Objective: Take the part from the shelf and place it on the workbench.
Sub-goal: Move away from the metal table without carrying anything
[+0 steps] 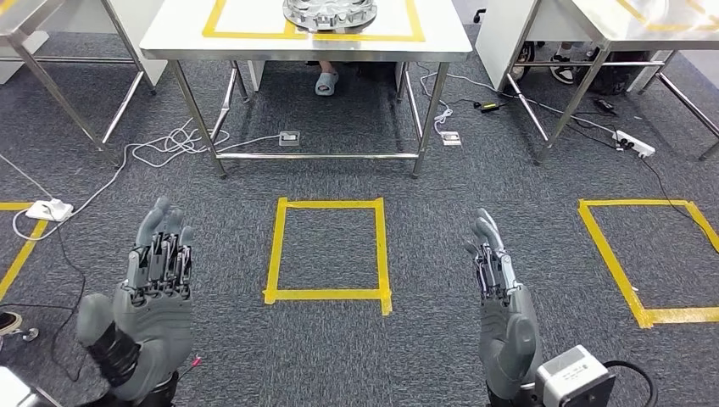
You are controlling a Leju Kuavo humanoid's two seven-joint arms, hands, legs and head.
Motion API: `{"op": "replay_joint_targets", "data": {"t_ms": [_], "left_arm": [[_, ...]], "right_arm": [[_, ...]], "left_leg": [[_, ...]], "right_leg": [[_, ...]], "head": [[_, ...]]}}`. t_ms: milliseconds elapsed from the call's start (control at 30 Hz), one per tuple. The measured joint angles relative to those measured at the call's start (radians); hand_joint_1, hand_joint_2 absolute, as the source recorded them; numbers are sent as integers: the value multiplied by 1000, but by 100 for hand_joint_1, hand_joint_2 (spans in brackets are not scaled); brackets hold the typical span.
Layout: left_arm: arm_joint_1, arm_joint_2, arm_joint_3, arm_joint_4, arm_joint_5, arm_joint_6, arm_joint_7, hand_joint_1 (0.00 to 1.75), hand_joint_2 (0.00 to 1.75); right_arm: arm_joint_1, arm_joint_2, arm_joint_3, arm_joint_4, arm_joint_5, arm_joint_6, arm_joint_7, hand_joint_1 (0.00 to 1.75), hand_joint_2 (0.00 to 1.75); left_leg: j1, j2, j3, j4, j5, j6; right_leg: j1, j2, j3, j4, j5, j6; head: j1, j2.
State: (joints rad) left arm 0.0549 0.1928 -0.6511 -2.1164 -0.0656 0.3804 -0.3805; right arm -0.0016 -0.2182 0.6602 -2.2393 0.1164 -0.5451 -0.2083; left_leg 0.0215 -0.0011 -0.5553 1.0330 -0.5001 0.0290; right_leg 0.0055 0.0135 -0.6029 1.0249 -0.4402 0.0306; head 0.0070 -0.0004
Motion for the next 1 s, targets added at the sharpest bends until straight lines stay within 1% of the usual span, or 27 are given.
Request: {"op": "replay_joint_targets", "data": {"t_ms": [33, 67, 100, 133, 167, 200, 233, 267, 333, 367, 400, 467, 500, 533, 567, 600, 633, 667, 700, 733, 767, 800, 833, 867, 900, 933, 1000], "left_arm": [[0, 0, 0, 0, 0, 0, 0, 0, 0], [-1, 0, 0, 0, 0, 0, 0, 0, 0], [-1, 0, 0, 0, 0, 0, 0, 0, 0], [0, 0, 0, 0, 0, 0, 0, 0, 0], [0, 0, 0, 0, 0, 0, 0, 0, 0], [1, 0, 0, 0, 0, 0, 0, 0, 0], [1, 0, 0, 0, 0, 0, 0, 0, 0], [1, 0, 0, 0, 0, 0, 0, 0, 0], [0, 0, 0, 0, 0, 0, 0, 0, 0], [0, 0, 0, 0, 0, 0, 0, 0, 0], [0, 0, 0, 0, 0, 0, 0, 0, 0], [0, 0, 0, 0, 0, 0, 0, 0, 0], [0, 0, 0, 0, 0, 0, 0, 0, 0], [0, 0, 0, 0, 0, 0, 0, 0, 0], [0, 0, 0, 0, 0, 0, 0, 0, 0], [1, 0, 1, 0, 0, 0, 0, 0, 0], [1, 0, 1, 0, 0, 0, 0, 0, 0], [1, 0, 1, 0, 0, 0, 0, 0, 0], [2, 0, 1, 0, 0, 0, 0, 0, 0], [2, 0, 1, 1, 0, 0, 0, 0, 0], [2, 0, 1, 1, 0, 0, 0, 0, 0], [1, 0, 1, 1, 0, 0, 0, 0, 0], [1, 0, 1, 0, 0, 0, 0, 0, 0], [1, 0, 1, 0, 0, 0, 0, 0, 0], [0, 0, 1, 0, 0, 0, 0, 0, 0], [0, 0, 1, -1, 0, 0, 0, 0, 0], [0, 0, 1, -1, 0, 0, 0, 0, 0]], "right_arm": [[0, 0, 0, 0, 0, 0, 0, 0, 0], [0, 0, 0, 0, 0, 0, 0, 0, 0], [0, 0, 0, 0, 0, 0, 0, 0, 0], [1, 0, 0, 0, 0, 0, 0, 0, 0], [1, 0, 0, 0, 0, 0, 0, 0, 0], [1, 0, 0, 0, 0, 0, 0, 0, 0], [2, 0, 0, 0, 0, 0, 0, 0, 0], [2, 0, 0, 0, 0, 0, 0, 0, 0], [0, 0, 0, 0, 0, 0, 0, 0, 0], [-1, 0, 0, -1, 0, 0, 0, 0, 0], [-2, 0, 0, -1, 0, 0, -1, 0, 0], [-2, 0, 0, -2, 0, 0, -1, 0, 0], [-1, 0, 0, -3, 0, 0, -1, 0, 0], [-1, 0, 0, -3, 0, 0, -1, 0, 0], [-2, 0, 0, -3, 0, 0, -1, 0, 0], [-2, 0, 0, -2, 0, 0, 0, 0, 0], [-1, 0, 0, -2, 0, 0, 0, 0, 0], [-1, 0, 0, -2, 0, 0, 0, 0, 0], [0, 0, 0, -1, 0, 0, 0, 0, 0], [0, 0, 0, 0, 0, 0, 0, 0, 0], [0, 0, 0, 0, 0, 0, 0, 0, 0], [0, 0, 0, 0, 0, 0, 0, 0, 0], [0, 0, 0, 0, 0, 0, 0, 0, 0], [0, 0, 0, 0, 0, 0, 0, 0, 0], [0, 0, 0, 0, 0, 0, 0, 0, 0], [0, 0, 0, 0, 0, 0, 0, 0, 0], [0, 0, 0, 0, 0, 0, 0, 0, 0]], "left_leg": [[2, 2, -4, -2, 6, 6], [4, 3, -10, -4, 13, 12], [3, 5, -17, -3, 18, 15], [3, 6, -26, -3, 24, 16], [2, 8, -35, -3, 30, 17], [1, 11, -44, -2, 36, 16], [-1, 13, -53, -2, 43, 15], [-2, 14, -60, -2, 49, 14], [-5, 17, -68, -3, 60, 9], [-5, 20, -70, -5, 66, 4], [-3, 22, -72, -7, 71, -2], [1, 28, -71, -15, 83, -16], [2, 28, -72, -14, 84, -22], [1, 25, -79, -4, 73, -26], [1, 20, -93, 26, 48, -30], [1, 14, -115, 77, 10, -32], [1, 9, -140, 142, -32, -35], [2, 8, -160, 205, -65, -38], [2, 7, -167, 244, -80, -40], [2, 7, -157, 247, -78, -41], [2, 7, -125, 208, -61, -41], [2, 6, -78, 140, -37, -38], [1, 3, -36, 72, -23, -35], [1, 1, -4, 19, -14, -30], [-1, -1, 12, -8, -12, -24], [-4, -2, 14, -13, -13, -17], [-3, 2, 10, -14, 1, -3]], "right_leg": [[-2, -1, -12, 21, -18, 6], [-4, -2, -29, 59, -47, 12], [-6, -3, -52, 115, -85, 18], [-9, -4, -73, 181, -123, 22], [-11, -4, -89, 235, -149, 25], [-12, -4, -91, 263, -160, 26], [-13, -4, -75, 253, -154, 24], [-12, -5, -38, 203, -132, 20], [-5, -15, 52, 54, -93, 4], [-1, -20, 82, -1, -83, -5], [4, -24, 95, -30, -82, -12], [10, -23, 92, -41, -75, -23], [8, -22, 95, -49, -65, -27], [6, -20, 98, -58, -53, -32], [3, -20, 99, -66, -41, -36], [0, -20, 97, -70, -30, -38], [0, -19, 88, -70, -22, -41], [1, -18, 78, -68, -15, -41], [2, -16, 68, -66, -10, -40], [2, -15, 58, -62, -5, -39], [2, -12, 50, -56, -2, -37], [2, -10, 42, -49, 0, -35], [3, -8, 34, -40, 1, -32], [4, -6, 26, -31, 1, -28], [5, -5, 19, -25, 3, -23], [5, -4, 14, -22, 6, -16], [2, -2, 6, -18, 12, -3]], "head": [[3, 0], [8, 0], [15, 0], [22, 0], [27, 0], [31, 0], [34, 0], [38, 0], [43, 0], [43, 0], [43, 0], [46, 0], [47, 0], [47, 0], [42, 0], [34, 0], [26, 0], [19, 0], [13, 0], [9, 0], [5, 0], [1, 0], [-3, 0], [-5, 0], [-5, 0], [-4, 0], [-3, 0]]}}
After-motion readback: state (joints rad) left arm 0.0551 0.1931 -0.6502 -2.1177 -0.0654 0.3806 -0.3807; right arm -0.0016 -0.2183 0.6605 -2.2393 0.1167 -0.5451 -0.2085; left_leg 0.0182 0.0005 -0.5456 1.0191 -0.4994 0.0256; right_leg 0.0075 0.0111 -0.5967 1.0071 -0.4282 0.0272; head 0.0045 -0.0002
